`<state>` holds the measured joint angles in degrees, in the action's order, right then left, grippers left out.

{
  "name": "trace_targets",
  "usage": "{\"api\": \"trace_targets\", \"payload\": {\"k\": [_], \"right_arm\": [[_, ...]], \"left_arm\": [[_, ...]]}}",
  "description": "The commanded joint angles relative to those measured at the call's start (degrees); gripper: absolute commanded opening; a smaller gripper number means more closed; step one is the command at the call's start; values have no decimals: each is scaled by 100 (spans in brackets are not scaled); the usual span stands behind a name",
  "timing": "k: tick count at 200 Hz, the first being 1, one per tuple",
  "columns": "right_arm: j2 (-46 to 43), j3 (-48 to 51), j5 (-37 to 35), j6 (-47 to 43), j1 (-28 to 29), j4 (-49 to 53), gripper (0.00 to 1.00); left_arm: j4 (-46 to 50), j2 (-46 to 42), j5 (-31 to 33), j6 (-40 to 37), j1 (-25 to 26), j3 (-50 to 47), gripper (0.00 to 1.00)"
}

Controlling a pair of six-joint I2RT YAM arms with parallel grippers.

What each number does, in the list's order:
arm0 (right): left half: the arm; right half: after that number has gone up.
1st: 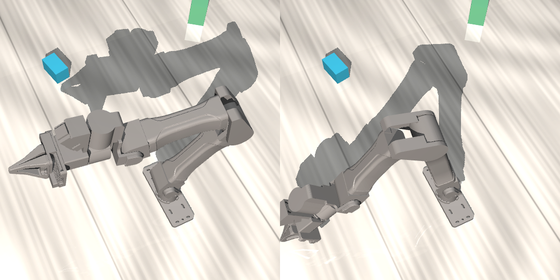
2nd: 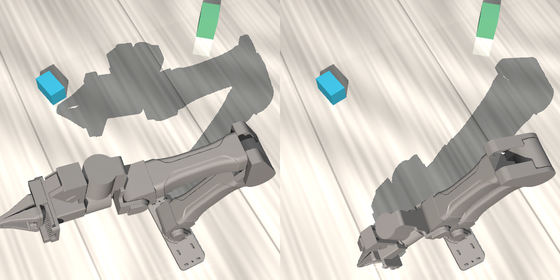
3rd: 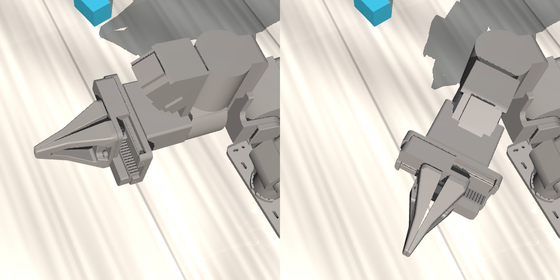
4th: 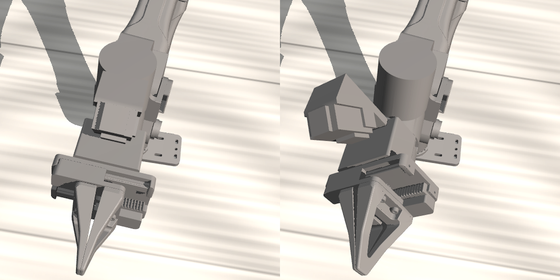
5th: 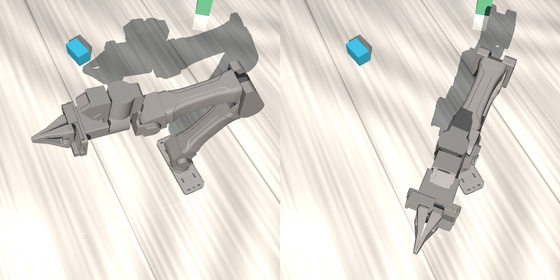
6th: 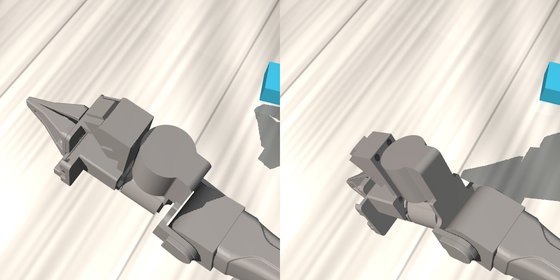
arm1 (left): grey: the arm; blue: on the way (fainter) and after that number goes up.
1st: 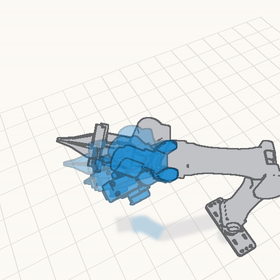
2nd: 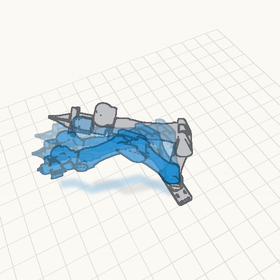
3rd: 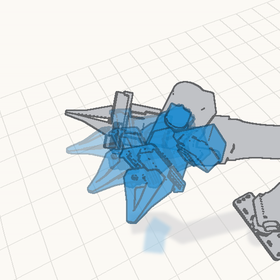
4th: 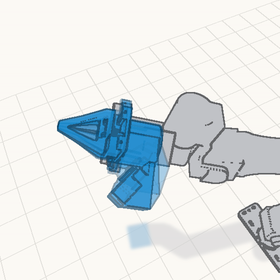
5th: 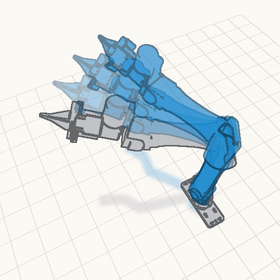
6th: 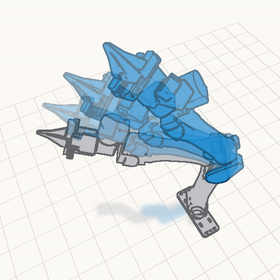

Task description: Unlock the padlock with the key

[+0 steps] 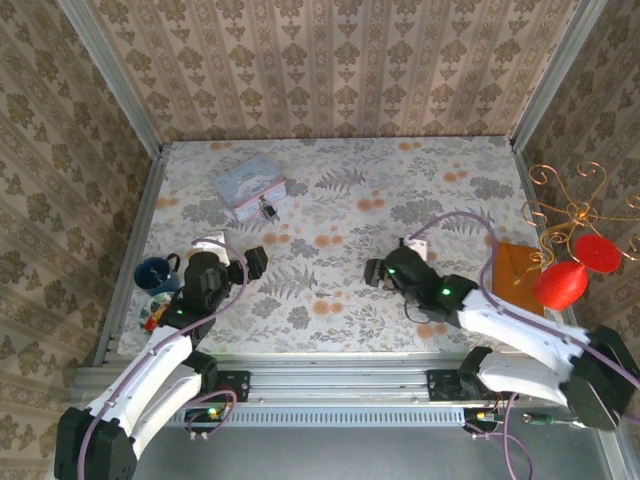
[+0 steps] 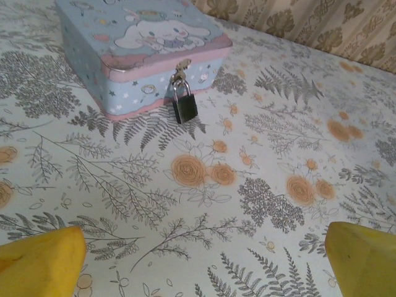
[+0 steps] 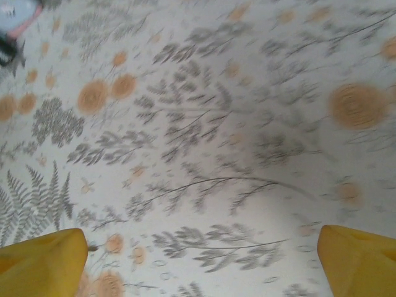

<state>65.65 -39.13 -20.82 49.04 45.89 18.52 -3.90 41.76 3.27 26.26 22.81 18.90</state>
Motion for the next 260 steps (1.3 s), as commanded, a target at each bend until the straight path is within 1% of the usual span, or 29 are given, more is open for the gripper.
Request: {"api": "trace_targets", "payload": {"k": [1,20,45,73,101,118,139,162,184,227,260], "right_arm": [[887,-879,-183,685,437,225,94],[1848,-1725,-46,569,752,621,91],[2706,-2538,3,224,1020,1093,85],[3274,-2985,128,4,1095,1508,79],[3767,-3372,441,-147,1098,1790,72],[4153,-3771,482,-203,1098,2238,69],[4598,-4215,492,-393,1097,2662,63],[4858,-4402,462,-518,1089,2738,57],[5025,-4517,536,-588,1097,2697,51],[5350,-4699,761,-749,1098,2655,48],[5525,-4770,813,-790,1149,2687,42]], "left_arm": [[-347,34,-280,157,-11,-87,100],[-252,-21,-269,135,-20,-49,100],[1,-191,-81,120,-31,0,100],[321,-527,232,163,-52,9,100],[713,-1190,732,260,-57,-79,100],[733,-1588,837,286,-59,-220,100],[800,-1904,930,268,-66,-292,100],[994,-1979,1069,277,-57,-222,100],[967,-1966,1027,279,-58,-220,100],[979,-1909,1100,320,-55,-220,100],[970,-1874,1140,310,-65,-228,100]]}}
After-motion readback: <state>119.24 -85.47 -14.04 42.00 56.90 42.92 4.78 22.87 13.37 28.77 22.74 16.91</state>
